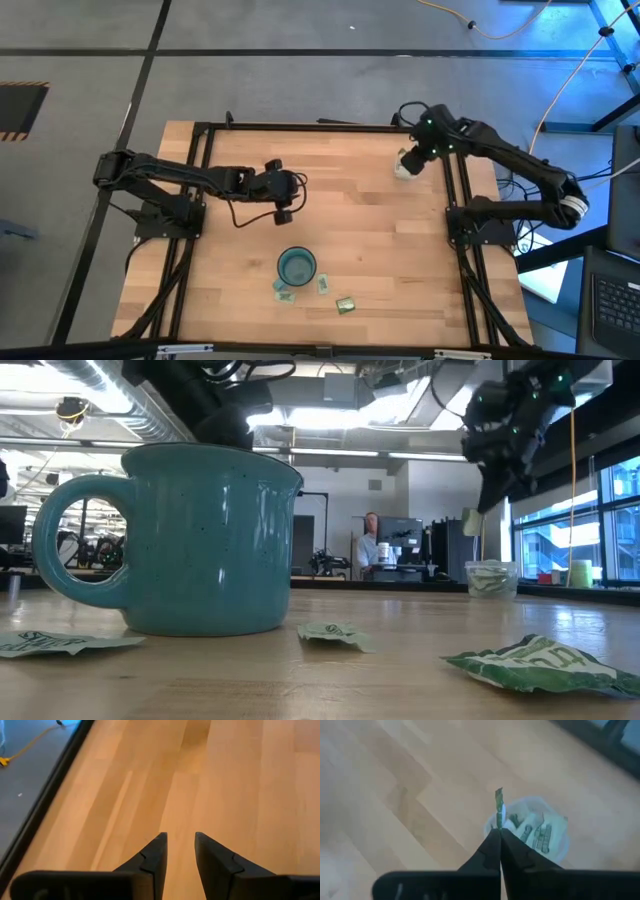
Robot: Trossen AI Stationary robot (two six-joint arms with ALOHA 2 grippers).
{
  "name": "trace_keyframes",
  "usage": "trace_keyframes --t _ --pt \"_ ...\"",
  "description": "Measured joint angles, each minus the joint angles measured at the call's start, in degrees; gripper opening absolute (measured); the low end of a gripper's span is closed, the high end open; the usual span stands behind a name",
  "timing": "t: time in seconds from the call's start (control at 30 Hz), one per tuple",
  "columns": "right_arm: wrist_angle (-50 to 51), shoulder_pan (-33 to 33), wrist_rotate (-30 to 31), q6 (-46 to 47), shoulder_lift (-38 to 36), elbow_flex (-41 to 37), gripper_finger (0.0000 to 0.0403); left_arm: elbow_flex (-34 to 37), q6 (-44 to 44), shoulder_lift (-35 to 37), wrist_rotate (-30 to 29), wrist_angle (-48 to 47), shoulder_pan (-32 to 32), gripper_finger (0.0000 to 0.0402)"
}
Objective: Pick and place items into bin
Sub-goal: Put the truvia packet into the transparent bin, then put the stevia packet into the transparent bin
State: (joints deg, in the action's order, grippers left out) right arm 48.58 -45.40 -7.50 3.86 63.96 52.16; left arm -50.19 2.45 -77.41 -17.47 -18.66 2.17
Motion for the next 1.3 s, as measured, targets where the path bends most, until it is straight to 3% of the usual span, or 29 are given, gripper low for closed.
trace_keyframes --t 0.2,0.57,0.8,1.3 --pt "-1.8 -5.3 -5.0 -1.2 0.1 -5.4 0.0000 0.0 0.0 0.0 1.1 -0.9 0.0 0.0095" --pt "-8.6 -6.2 -5.3 -0.9 0.1 -12.4 0.0000 0.0 0.0 0.0 1.2 -1.0 0.0 0.0089" --pt "-9.9 -6.2 -5.1 -1.2 0.1 -14.0 0.0003 0.0 0.7 0.0 4.3 -1.4 0.0 0.0088" --pt "-10.0 -6.2 3.4 -1.2 0.1 -14.0 0.0071 0.0 1.5 0.0 4.3 -2.7 0.0 0.0088"
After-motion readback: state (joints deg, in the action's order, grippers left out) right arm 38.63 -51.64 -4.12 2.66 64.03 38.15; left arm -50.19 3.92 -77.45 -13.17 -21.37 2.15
